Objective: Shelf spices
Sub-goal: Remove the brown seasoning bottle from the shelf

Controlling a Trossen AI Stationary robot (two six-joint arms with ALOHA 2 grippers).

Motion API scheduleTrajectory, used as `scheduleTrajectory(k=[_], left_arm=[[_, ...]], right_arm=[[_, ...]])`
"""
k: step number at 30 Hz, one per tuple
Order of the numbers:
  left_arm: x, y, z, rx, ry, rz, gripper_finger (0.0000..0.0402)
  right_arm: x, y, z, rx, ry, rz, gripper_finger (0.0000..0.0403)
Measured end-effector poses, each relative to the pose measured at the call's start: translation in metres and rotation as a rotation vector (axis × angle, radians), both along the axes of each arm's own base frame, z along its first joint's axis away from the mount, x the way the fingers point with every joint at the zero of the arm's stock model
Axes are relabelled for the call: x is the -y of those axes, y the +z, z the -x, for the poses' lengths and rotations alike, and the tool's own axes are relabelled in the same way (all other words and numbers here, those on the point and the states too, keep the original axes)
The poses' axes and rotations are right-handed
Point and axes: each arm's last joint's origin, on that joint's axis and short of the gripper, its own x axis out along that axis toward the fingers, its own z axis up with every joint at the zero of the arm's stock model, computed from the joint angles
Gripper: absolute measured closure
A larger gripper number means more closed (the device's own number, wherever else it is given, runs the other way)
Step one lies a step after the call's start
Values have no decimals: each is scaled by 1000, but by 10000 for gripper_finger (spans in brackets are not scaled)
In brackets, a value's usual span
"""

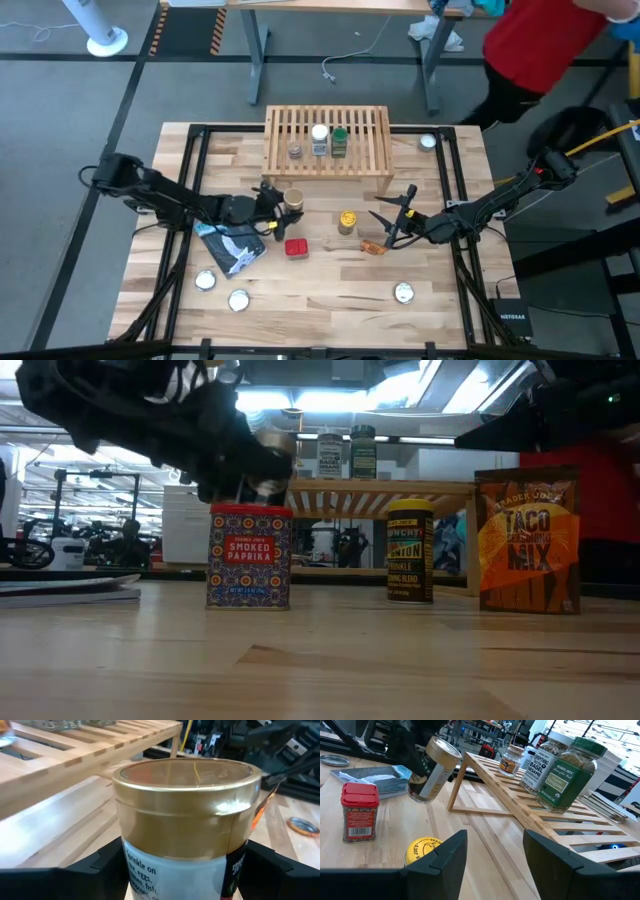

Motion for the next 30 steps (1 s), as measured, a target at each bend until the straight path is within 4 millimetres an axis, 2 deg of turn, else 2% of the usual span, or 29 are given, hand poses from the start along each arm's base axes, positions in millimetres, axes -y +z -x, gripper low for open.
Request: scheduleTrajectory(k=[9, 17, 30], left_arm=[[2, -28, -14, 11, -3, -1, 132], [-4, -44, -20, -1, 12, -18, 132], [-22, -56, -22, -53, 7, -31, 132]], right_arm=[[0, 0, 0, -1, 0, 0, 205], [0, 0, 0, -1, 0, 0, 205], [0, 0, 0, -2, 0, 1, 205]])
